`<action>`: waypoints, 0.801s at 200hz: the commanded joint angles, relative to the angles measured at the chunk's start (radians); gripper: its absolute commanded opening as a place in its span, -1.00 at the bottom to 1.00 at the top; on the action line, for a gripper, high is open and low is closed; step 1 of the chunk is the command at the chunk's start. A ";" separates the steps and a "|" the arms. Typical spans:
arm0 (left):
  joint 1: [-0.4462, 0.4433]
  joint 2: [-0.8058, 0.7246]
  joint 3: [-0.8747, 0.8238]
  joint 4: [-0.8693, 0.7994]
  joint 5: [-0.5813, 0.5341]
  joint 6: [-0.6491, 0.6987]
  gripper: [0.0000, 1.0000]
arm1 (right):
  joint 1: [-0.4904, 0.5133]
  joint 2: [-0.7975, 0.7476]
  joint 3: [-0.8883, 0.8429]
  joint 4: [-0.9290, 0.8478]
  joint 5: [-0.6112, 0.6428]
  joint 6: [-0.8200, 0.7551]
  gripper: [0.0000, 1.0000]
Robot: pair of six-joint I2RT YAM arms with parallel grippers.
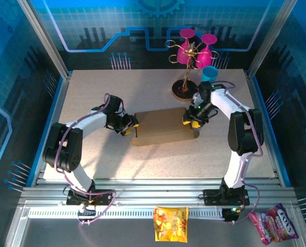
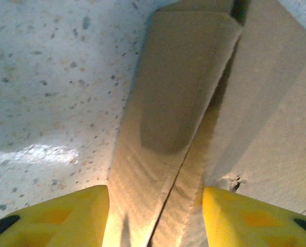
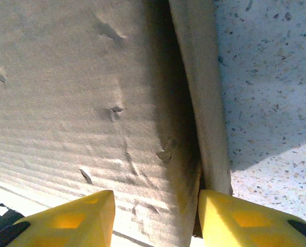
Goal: Fold the paper box
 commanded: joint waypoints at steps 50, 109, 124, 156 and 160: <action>-0.009 0.043 -0.046 0.056 -0.004 0.052 -0.31 | -0.082 -0.115 -0.050 0.123 -0.087 -0.042 0.02; -0.009 0.052 -0.066 0.045 -0.035 0.077 -0.51 | -0.155 -0.243 -0.331 0.547 -0.159 -0.027 0.07; -0.009 0.048 -0.066 0.031 -0.049 0.090 -0.55 | -0.169 -0.247 -0.390 0.629 -0.196 -0.018 0.24; -0.009 0.043 -0.058 -0.007 -0.072 0.122 -0.63 | -0.179 -0.176 -0.428 0.711 -0.283 -0.001 0.36; -0.009 0.043 -0.057 -0.012 -0.075 0.125 -0.64 | -0.179 -0.166 -0.427 0.719 -0.301 0.001 0.36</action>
